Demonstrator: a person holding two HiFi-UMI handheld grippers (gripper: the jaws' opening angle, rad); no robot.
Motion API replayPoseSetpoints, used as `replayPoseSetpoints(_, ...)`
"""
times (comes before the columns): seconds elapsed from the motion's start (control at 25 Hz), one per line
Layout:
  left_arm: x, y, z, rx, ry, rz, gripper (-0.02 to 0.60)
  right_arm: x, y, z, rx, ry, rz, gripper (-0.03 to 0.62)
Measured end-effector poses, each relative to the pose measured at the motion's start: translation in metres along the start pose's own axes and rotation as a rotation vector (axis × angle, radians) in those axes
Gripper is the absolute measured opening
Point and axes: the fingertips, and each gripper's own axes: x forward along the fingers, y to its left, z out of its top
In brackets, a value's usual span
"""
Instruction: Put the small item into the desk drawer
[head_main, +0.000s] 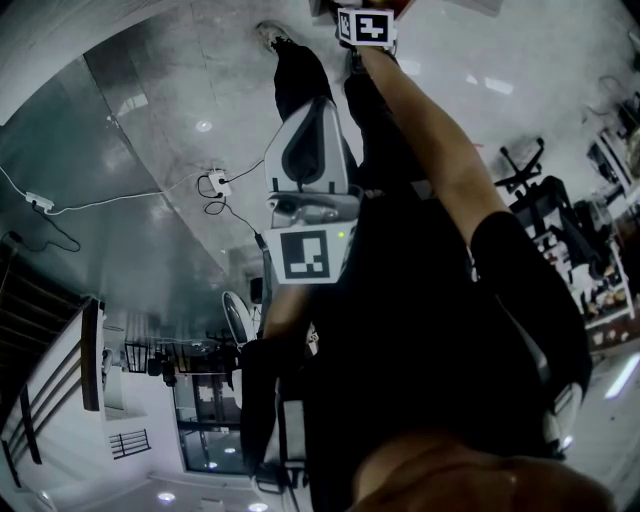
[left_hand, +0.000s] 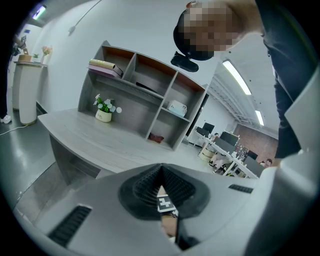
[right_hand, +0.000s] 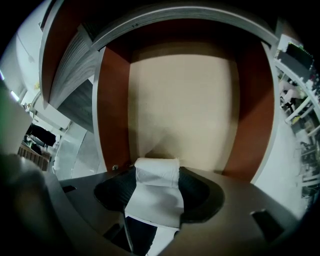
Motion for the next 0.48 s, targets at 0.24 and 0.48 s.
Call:
replayPoseSetpoints(0.24, -0.003, -0.003, 0.003, 0.007, -0.005, 0.002, -0.002, -0.006, -0.001, 0.0, 0.008, -0.005, 0.003, 0.258)
replayPoseSetpoints(0.48, -0.007, -0.005, 0.007, 0.016, -0.024, 0.001, -0.002, -0.014, -0.001, 0.0, 0.007, -0.02, 0.016, 0.258)
